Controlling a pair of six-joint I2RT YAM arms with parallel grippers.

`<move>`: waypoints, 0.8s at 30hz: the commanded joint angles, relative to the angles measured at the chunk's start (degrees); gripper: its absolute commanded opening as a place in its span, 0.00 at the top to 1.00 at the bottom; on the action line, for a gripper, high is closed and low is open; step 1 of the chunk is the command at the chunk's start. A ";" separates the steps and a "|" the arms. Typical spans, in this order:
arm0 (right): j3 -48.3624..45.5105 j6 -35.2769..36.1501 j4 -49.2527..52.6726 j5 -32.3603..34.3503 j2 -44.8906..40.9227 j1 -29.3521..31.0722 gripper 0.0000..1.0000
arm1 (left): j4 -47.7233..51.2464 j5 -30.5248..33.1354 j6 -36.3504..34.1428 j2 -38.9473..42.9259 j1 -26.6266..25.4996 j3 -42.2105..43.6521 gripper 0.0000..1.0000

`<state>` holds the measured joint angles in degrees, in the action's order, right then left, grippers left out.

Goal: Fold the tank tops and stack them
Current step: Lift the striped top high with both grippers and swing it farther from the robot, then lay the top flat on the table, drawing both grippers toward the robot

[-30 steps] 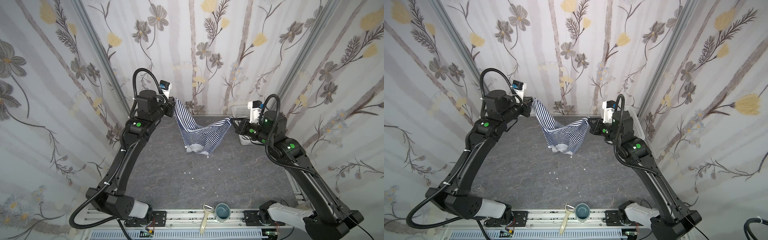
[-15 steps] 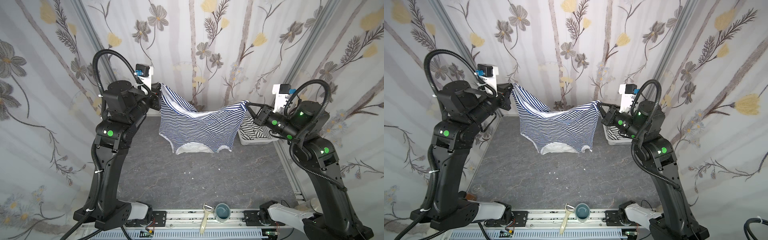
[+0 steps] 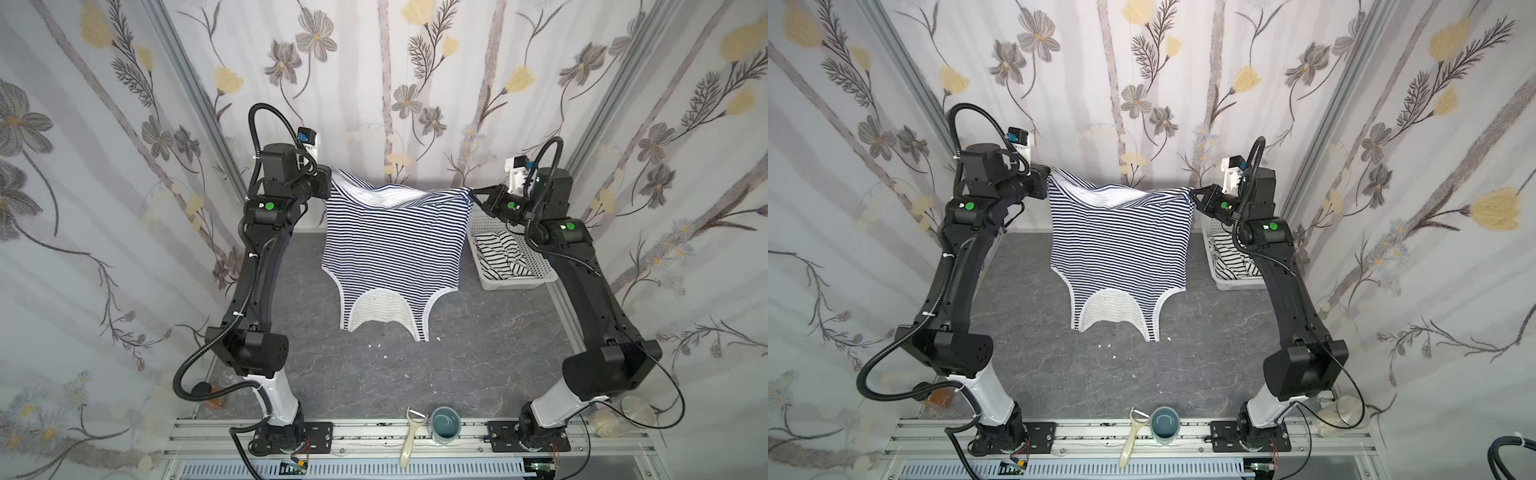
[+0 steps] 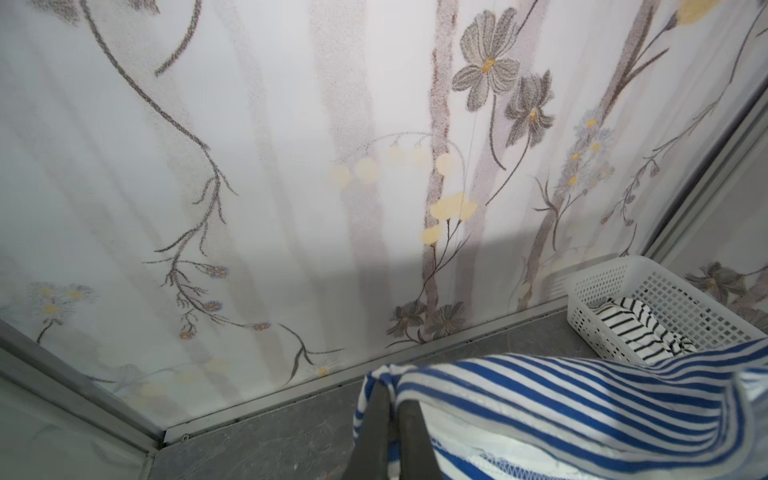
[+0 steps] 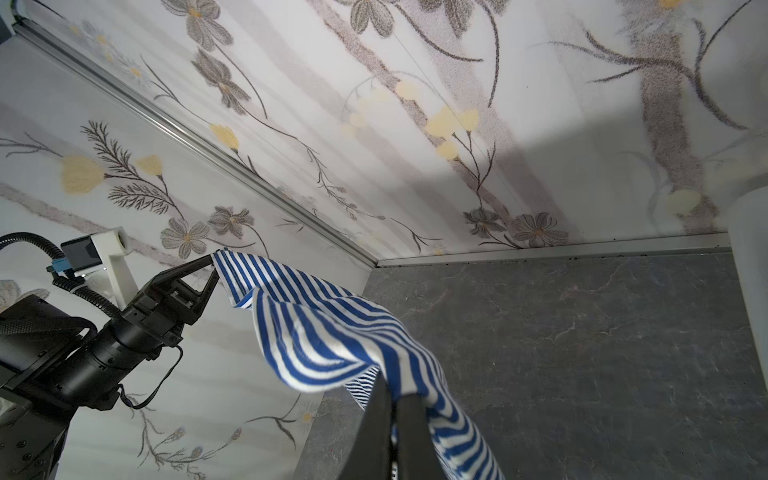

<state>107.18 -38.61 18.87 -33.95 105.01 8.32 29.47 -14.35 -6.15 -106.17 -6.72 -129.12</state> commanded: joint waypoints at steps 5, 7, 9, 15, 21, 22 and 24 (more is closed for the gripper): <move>16.16 -4.55 -7.62 -7.15 9.91 0.03 1.00 | -3.45 -3.58 4.23 -8.31 2.47 -15.15 1.00; 17.74 -5.28 -8.23 -7.65 9.98 0.12 1.00 | -3.39 -3.77 4.20 -7.14 2.65 -15.17 1.00; 17.39 -4.68 -7.28 -7.37 9.11 0.20 1.00 | -3.46 -4.08 4.17 -4.70 2.91 -12.72 1.00; -7.54 -2.98 -15.75 -7.08 -1.71 0.57 1.00 | -3.70 -8.29 1.04 5.19 3.29 7.15 1.00; -46.56 -7.03 -36.06 -8.41 -15.09 -0.02 1.00 | -7.45 -9.67 -5.45 18.43 4.36 43.40 1.00; -51.18 -7.01 -37.33 -8.43 -16.58 0.56 1.00 | -7.82 -10.58 -6.02 20.77 4.96 48.66 1.00; -57.93 -5.76 -37.18 -7.76 -18.51 1.78 1.00 | -7.95 -11.39 -7.16 24.98 5.56 57.08 1.00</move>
<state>55.18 -44.21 -8.45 -40.64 88.77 9.13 24.58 -23.33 -9.65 -85.65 -1.80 -78.94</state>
